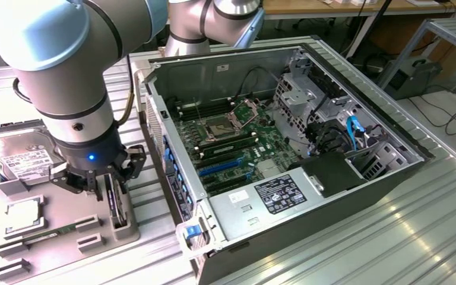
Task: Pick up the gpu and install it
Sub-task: 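Pick up the gpu and move the gpu toward the slot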
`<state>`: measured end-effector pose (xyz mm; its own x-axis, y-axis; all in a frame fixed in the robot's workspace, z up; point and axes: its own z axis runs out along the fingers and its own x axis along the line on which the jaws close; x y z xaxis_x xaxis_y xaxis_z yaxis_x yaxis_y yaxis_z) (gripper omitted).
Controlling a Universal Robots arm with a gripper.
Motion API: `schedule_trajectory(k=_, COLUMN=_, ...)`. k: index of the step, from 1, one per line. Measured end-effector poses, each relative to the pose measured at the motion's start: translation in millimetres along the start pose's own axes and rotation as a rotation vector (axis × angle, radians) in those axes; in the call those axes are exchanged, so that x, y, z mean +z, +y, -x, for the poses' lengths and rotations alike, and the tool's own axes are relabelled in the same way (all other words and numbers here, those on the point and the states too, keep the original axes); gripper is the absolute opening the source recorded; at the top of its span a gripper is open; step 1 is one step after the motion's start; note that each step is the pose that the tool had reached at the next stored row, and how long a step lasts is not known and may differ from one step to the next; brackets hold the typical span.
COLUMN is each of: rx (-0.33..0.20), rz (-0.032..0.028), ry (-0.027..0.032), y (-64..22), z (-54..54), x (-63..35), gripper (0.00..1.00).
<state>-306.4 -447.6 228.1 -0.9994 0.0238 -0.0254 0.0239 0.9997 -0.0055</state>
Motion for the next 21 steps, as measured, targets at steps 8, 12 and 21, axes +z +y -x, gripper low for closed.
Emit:
schedule_trajectory(k=8, rx=0.000, rz=0.0000, ry=0.0000, y=-0.1, z=0.0, x=0.5, gripper=0.27)
schedule_trajectory(k=12, rx=0.000, rz=0.0000, ry=0.0000, y=-0.1, z=0.0, x=0.5, gripper=0.27)
schedule_trajectory(k=21, rx=0.000, rz=0.0000, ry=-0.0001, y=-0.1, z=0.0, x=-1.2, gripper=0.27)
